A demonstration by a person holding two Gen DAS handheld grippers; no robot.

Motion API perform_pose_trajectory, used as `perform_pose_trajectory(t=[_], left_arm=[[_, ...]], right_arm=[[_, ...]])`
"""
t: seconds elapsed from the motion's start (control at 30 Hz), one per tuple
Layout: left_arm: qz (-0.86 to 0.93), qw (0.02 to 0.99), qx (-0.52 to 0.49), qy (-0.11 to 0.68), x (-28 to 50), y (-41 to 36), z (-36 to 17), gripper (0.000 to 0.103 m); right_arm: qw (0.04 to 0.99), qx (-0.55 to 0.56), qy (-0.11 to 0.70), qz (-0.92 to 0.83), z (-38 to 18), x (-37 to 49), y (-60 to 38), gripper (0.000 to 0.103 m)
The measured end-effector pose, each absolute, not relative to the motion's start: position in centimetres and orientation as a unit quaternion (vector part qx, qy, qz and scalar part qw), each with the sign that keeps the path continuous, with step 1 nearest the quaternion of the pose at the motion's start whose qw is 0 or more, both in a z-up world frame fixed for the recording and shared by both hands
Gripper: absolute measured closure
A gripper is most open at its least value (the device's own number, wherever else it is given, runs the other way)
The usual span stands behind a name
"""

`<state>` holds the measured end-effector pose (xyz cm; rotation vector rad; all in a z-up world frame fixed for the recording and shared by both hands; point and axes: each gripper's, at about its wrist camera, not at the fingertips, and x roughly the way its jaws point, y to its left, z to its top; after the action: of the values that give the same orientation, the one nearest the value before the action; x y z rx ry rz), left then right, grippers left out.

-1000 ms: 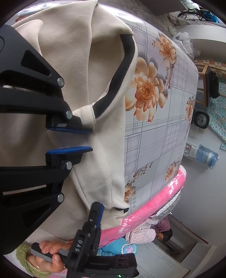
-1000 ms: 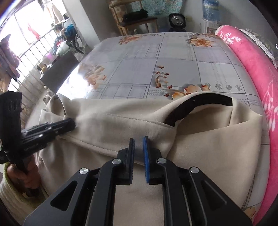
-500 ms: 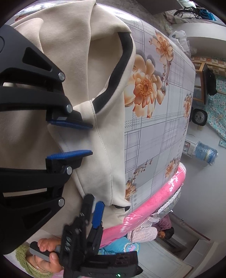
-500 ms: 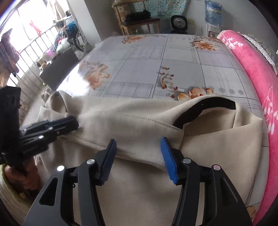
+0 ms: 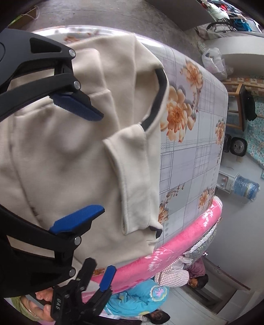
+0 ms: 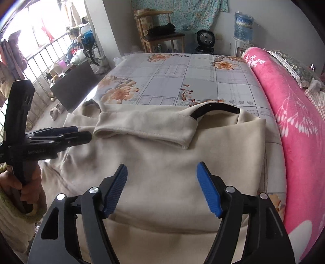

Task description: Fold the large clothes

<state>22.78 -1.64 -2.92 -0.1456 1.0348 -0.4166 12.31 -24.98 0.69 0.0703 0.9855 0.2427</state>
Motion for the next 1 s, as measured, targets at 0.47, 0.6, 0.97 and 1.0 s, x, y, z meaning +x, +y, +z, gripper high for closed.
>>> perform_pose_trajectory(t=[0.47, 0.6, 0.97, 1.0], left_arm=[[-0.103, 0.885, -0.081, 0.447, 7.7, 7.3, -3.5, 0.017], [-0.103, 0.885, -0.095, 0.444, 5.1, 8.8, -5.1, 0.017], [-0.088, 0.876, -0.081, 0.468, 7.1, 10.1, -6.7, 0.042], [-0.087, 0.872, -0.082, 0.475, 7.5, 10.3, -7.0, 0.048]], right_arm=[[0.84, 0.08, 0.518, 0.139, -3.7, 1.9, -23.4, 0.024], [0.832, 0.079, 0.532, 0.137, -5.3, 1.5, -23.2, 0.024], [0.834, 0.065, 0.533, 0.13, -5.9, 2.2, -22.6, 0.024], [0.834, 0.064, 0.532, 0.129, -5.9, 2.2, -22.5, 0.024]])
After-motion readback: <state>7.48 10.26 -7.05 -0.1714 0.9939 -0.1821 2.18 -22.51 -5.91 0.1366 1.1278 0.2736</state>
